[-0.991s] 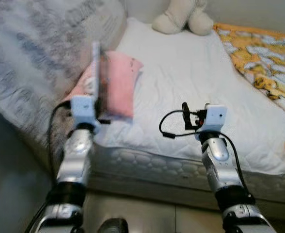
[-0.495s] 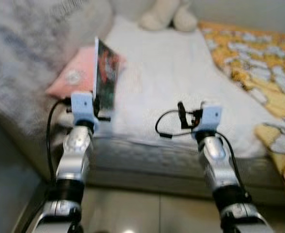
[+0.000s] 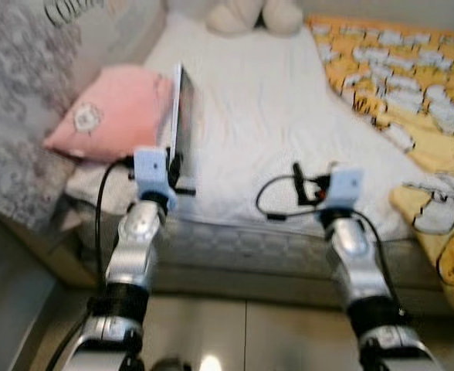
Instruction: Clean up the room
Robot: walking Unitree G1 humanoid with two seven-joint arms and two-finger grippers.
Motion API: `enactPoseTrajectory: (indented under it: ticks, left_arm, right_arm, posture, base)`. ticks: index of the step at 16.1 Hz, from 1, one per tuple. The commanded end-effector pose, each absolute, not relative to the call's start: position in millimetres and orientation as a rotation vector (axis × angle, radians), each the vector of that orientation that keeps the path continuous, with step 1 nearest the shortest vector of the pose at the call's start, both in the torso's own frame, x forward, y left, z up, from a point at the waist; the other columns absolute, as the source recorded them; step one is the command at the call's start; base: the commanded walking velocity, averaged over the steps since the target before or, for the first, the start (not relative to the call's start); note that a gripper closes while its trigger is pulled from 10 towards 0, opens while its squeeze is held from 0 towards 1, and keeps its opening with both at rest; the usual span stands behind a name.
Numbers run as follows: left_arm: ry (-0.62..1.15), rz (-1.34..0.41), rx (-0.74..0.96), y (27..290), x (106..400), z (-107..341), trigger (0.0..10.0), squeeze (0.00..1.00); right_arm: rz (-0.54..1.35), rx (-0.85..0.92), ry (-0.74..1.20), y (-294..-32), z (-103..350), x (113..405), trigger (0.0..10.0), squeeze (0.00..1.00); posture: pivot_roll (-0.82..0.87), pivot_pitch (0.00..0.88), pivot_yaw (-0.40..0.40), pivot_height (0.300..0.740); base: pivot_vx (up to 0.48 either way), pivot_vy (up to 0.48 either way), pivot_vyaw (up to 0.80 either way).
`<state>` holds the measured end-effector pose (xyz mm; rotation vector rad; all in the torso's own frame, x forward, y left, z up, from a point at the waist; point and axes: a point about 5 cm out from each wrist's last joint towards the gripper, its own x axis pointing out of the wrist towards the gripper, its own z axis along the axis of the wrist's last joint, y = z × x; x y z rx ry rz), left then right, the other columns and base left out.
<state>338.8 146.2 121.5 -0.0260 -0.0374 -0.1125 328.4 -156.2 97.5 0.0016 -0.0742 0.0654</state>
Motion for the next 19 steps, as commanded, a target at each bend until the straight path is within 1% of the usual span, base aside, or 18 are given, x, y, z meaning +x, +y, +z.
enactPoseTrajectory:
  ticks: [1, 15, 18, 19]
  left_arm:
    - [-0.104, -0.106, -0.028, 148.0, 344.7, 138.8, 10.0, 0.00]
    - [-0.087, -0.102, -0.042, 148.5, 347.7, 137.1, 10.0, 0.00]
    - [-0.065, -0.110, -0.072, 147.4, 350.3, 134.4, 10.0, 0.00]
    - [-0.062, -0.110, -0.072, 147.2, 351.8, 134.7, 10.0, 0.00]
  right_arm:
    - [0.083, 0.003, -0.087, -152.1, 101.2, 329.9, 10.0, 0.00]
    - [0.089, 0.002, -0.070, -151.5, 96.6, 325.9, 10.0, 0.00]
    - [0.088, 0.004, -0.075, -154.4, 96.5, 323.0, 10.0, 0.00]
    - [0.100, 0.009, -0.070, -153.7, 95.5, 321.5, 10.0, 0.00]
  posture:
    - [0.01, 0.000, -0.012, 0.740]
    - [0.00, 0.000, -0.003, 0.740]
    - [-0.01, 0.000, 0.001, 0.740]
    - [-0.02, 0.000, 0.002, 0.740]
  base:
    - [0.469, 0.000, 0.00]
    - [0.469, 0.000, 0.00]
    - [0.469, 0.000, 0.00]
    - [0.000, 0.000, 0.00]
